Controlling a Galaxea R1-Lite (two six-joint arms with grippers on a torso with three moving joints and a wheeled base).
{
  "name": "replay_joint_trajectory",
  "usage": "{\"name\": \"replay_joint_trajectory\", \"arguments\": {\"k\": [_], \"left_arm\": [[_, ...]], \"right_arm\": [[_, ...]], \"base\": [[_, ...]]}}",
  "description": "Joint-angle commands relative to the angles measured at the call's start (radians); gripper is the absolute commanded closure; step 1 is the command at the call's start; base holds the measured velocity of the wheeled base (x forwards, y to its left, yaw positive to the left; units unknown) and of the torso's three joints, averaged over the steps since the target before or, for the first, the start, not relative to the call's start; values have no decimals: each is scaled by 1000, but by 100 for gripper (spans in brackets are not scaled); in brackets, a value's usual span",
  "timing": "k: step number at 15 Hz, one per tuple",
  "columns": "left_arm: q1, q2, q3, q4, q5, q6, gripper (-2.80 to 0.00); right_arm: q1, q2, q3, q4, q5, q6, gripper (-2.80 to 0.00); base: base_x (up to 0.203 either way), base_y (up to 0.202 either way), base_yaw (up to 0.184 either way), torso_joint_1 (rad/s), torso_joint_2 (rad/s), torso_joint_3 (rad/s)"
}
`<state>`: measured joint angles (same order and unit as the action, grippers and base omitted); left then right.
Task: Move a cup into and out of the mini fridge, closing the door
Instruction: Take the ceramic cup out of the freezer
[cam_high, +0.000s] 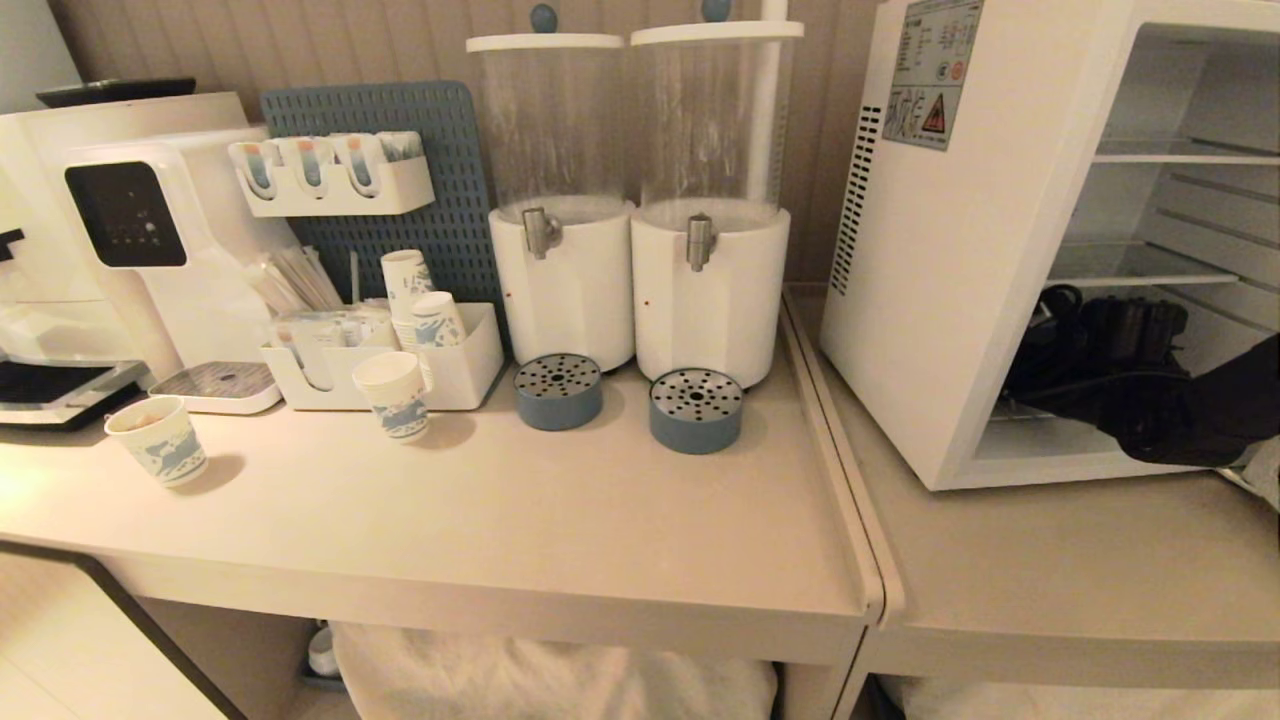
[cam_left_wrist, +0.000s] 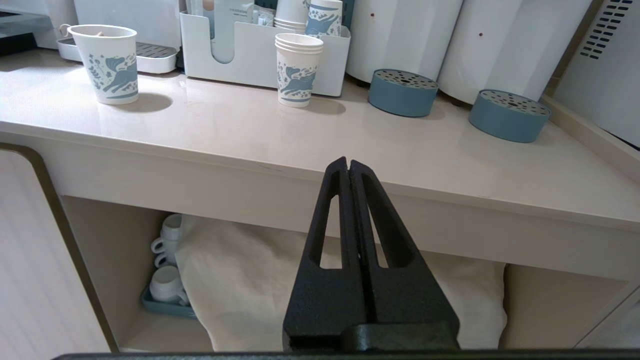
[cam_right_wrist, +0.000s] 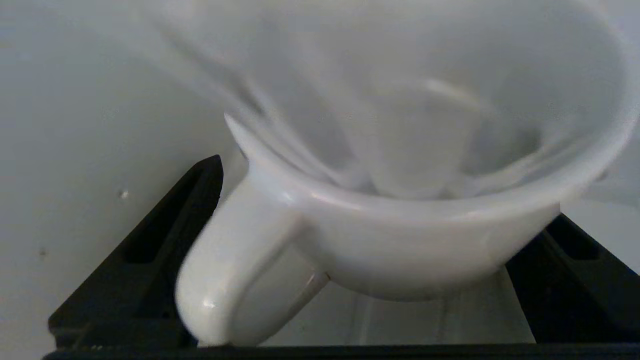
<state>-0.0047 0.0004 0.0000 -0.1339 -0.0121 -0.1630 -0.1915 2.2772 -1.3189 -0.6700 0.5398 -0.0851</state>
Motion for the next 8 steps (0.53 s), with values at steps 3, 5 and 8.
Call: {"name": "replay_joint_trajectory", "arguments": {"k": [3,5,8], "left_arm": [[0,-5,40,-1,0,-1,0],[0,-5,40,-1,0,-1,0],[0,-5,40,-1,0,-1,0]], "right_arm": [[-2,22,0,-12,1,-1,-280],[-2,25,-9,-4,-3,-1,0],[-2,25,-5,-5,-3,-1,0]], "base": [[0,0,0,0,0,0],[0,0,0,0,0,0],[0,0,0,0,0,0]]}}
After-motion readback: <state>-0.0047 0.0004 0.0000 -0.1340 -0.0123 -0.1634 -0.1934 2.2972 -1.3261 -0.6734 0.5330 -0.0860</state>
